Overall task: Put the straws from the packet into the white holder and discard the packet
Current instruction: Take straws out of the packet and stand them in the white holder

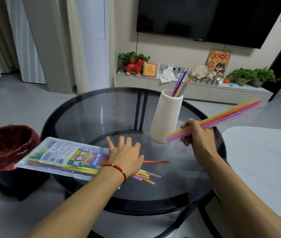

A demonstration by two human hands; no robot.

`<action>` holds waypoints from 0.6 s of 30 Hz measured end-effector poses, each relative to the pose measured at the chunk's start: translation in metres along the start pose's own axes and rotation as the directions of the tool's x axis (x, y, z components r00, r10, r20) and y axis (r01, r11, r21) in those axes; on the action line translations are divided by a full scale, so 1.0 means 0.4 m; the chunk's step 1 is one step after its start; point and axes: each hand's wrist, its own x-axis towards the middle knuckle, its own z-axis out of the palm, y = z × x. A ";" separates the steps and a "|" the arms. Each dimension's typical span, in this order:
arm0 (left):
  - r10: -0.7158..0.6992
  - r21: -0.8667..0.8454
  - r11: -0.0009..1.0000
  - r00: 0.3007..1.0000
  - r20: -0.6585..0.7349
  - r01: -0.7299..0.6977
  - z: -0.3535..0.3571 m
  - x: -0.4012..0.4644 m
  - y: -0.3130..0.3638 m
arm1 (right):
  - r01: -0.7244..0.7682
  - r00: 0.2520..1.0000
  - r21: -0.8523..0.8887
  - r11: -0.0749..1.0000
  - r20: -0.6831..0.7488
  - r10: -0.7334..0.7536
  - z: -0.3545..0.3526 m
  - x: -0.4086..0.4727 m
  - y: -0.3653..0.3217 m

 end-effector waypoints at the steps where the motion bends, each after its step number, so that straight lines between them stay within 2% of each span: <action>1: -0.060 0.002 0.998 0.998 -0.005 0.060 0.013 0.002 -0.007 | 0.005 1.000 0.068 0.998 -0.017 -0.004 0.001 0.007 -0.016; 3: -0.128 -0.066 0.989 0.992 0.020 0.129 0.038 0.006 -0.019 | 0.027 0.998 0.175 0.984 -0.069 -0.016 0.001 0.030 -0.057; 6: -0.148 -0.125 0.981 0.989 0.019 0.149 0.059 0.021 -0.015 | 0.072 0.982 0.265 0.962 -0.185 -0.022 0.010 0.084 -0.128; 10: -0.181 -0.406 0.903 0.982 -0.061 0.142 0.042 0.066 0.028 | 0.168 0.956 0.254 0.952 -0.276 -0.095 0.030 0.144 -0.198; 14: -0.179 -0.559 0.824 0.979 -0.097 0.095 0.023 0.088 0.073 | 0.193 0.956 0.069 0.979 -0.237 -0.171 0.066 0.185 -0.229; 16: -0.167 -0.570 0.818 0.980 -0.108 0.077 0.015 0.089 0.083 | 0.211 0.954 -0.165 0.963 -0.178 -0.240 0.086 0.202 -0.246; 18: -0.173 -0.574 0.816 0.977 -0.124 0.072 0.008 0.088 0.080 | 0.236 0.952 -0.381 0.894 -0.095 -0.292 0.106 0.212 -0.260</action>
